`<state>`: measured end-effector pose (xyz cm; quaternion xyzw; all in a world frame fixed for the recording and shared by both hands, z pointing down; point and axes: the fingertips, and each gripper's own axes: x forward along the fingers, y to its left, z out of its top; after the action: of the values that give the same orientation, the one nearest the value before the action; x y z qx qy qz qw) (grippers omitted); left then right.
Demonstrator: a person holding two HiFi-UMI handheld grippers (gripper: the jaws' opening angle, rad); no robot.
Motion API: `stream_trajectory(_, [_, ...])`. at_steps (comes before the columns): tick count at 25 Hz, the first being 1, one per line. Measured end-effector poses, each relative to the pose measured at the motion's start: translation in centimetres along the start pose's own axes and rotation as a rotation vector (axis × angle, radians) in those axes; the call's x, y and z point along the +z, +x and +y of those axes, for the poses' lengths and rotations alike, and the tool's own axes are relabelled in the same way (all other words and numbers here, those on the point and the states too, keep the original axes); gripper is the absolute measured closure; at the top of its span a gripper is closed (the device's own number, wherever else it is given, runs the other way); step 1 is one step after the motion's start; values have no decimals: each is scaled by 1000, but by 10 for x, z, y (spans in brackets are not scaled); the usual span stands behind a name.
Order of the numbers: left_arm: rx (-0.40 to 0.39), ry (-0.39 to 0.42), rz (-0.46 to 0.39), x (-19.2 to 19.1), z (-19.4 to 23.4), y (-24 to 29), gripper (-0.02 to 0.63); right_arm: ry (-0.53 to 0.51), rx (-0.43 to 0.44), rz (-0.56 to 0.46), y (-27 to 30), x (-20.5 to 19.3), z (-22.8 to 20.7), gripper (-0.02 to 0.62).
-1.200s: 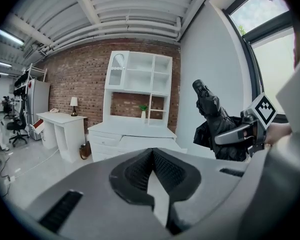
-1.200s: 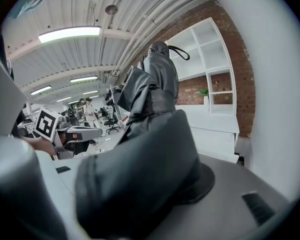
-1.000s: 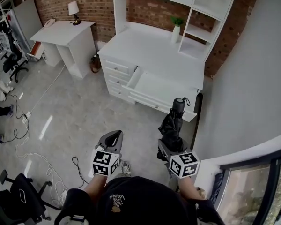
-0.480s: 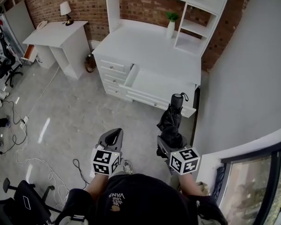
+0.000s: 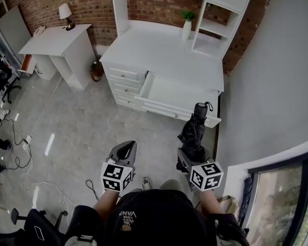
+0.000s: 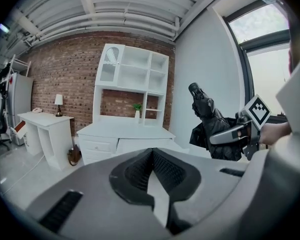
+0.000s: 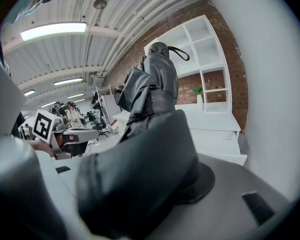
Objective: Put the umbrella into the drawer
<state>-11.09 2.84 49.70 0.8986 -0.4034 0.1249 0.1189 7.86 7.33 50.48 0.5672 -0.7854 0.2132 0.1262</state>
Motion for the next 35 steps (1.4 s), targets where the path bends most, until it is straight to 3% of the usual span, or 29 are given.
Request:
stream_trajectory(5, [-6,-5,8,2,25,12,600,14,-23,5,24,6,-4,356])
stream_trajectory(20, [70,-50,2,20,83,71,600,-85,-17,35,110,59,-61,356])
stream_trajectory(35, [222,-122,-19,59,124,171,600,-199,86,152,220,104,-150,357])
